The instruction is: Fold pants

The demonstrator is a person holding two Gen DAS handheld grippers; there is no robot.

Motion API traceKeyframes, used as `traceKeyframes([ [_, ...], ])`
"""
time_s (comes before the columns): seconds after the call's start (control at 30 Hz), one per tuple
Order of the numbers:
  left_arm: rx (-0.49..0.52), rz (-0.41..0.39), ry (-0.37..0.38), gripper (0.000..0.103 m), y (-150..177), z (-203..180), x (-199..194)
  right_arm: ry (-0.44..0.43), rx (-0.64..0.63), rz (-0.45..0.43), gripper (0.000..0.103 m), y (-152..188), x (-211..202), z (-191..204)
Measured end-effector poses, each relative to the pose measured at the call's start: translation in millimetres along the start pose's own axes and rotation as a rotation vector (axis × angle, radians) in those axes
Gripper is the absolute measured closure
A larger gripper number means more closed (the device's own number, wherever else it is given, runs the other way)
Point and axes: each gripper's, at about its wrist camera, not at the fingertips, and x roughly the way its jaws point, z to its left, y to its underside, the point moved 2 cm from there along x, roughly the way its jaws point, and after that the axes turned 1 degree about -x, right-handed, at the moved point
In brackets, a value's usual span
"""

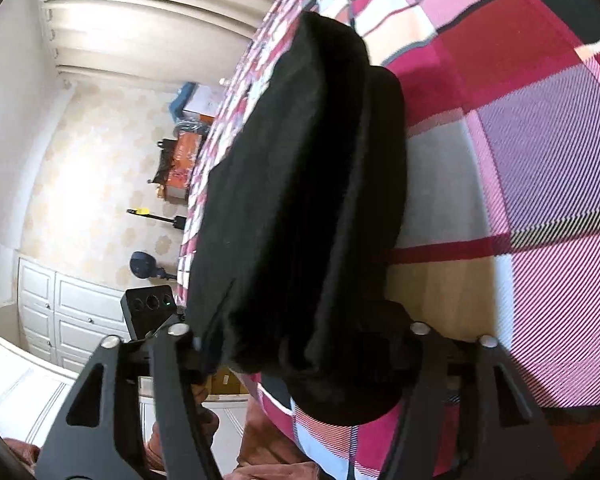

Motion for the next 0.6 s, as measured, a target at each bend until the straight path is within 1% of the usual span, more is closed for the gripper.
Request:
traceKeyframes([
  [0.07, 0.025, 0.034, -0.024, 0.016, 3, -2, -1, 0.007, -0.022, -0.002, 0.037, 2, -3, 1],
  [0.1, 0.032, 0.038, -0.040, 0.016, 4, -1, -2, 0.008, -0.028, -0.004, 0.037, 3, -6, 1],
  [0.2, 0.012, 0.009, -0.078, 0.015, 3, 2, -15, 0.003, -0.011, -0.022, 0.037, 6, -17, -2],
  [0.23, -0.010, -0.006, -0.078, 0.015, 1, 5, -20, 0.005, -0.005, -0.029, 0.037, 6, -21, -3],
  [0.3, -0.043, -0.024, -0.069, 0.015, -4, 11, -25, 0.016, 0.009, -0.053, 0.032, 7, -34, -7],
  [0.4, -0.100, -0.036, -0.059, 0.011, -15, 25, -31, 0.035, 0.027, -0.096, 0.028, 4, -53, -15],
  [0.47, -0.124, -0.011, -0.078, 0.011, -24, 31, -28, 0.044, 0.048, -0.126, 0.027, -1, -63, -20],
  [0.53, -0.120, 0.011, -0.080, 0.011, -38, 33, -23, 0.053, 0.056, -0.139, 0.026, -11, -67, -23],
  [0.6, -0.084, 0.008, -0.099, 0.011, -52, 30, -17, 0.062, 0.050, -0.141, 0.024, -21, -66, -24],
])
